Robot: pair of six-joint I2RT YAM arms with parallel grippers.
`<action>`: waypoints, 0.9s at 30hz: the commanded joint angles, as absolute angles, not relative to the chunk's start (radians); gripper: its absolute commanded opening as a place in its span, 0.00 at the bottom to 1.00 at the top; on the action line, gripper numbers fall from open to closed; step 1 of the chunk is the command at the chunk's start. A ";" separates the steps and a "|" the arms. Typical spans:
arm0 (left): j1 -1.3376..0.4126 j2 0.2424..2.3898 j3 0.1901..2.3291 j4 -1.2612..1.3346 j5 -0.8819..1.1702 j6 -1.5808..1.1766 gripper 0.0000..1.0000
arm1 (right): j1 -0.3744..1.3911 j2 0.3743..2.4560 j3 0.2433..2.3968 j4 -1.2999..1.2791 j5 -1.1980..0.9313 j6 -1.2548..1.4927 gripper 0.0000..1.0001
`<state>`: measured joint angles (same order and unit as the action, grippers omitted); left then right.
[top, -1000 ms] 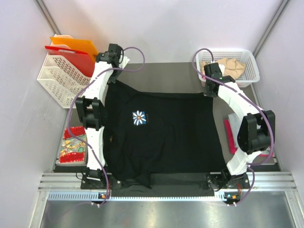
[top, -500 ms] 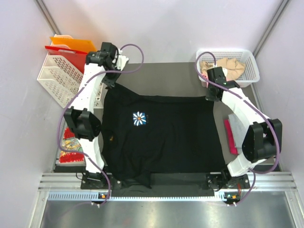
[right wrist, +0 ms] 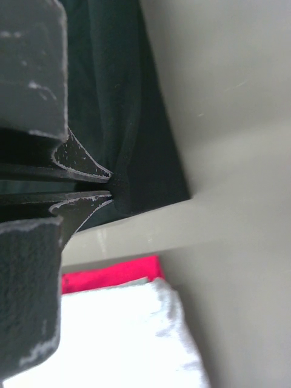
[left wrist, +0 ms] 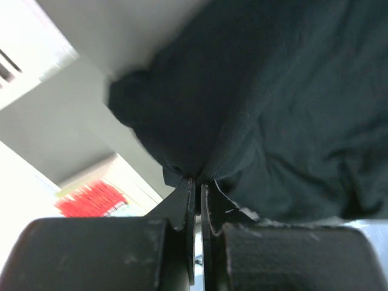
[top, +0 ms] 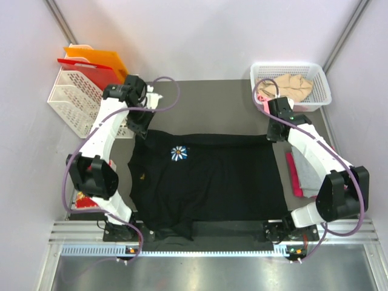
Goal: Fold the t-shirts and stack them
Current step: Fold the flattened tshirt in 1/3 of the way
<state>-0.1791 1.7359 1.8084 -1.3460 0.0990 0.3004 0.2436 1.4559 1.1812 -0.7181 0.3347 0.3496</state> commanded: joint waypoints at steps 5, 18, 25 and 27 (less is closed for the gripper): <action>-0.181 1.436 1.576 -1.509 0.140 0.259 0.00 | 0.233 1.322 1.079 -0.758 0.348 0.339 0.00; -0.198 1.331 1.353 -1.514 0.150 0.341 0.02 | 0.238 1.344 0.945 -0.784 0.315 0.344 0.32; -0.204 1.365 1.393 -1.513 0.066 0.356 0.23 | 0.239 1.446 1.084 -0.798 0.268 0.373 0.45; -0.206 1.377 1.419 -1.513 0.055 0.353 0.26 | 0.238 1.494 1.130 -0.793 0.276 0.374 0.45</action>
<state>-0.1997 1.3689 1.3369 -1.3659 0.1020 0.3359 0.2440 1.4467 0.9974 -0.8165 0.2817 0.3531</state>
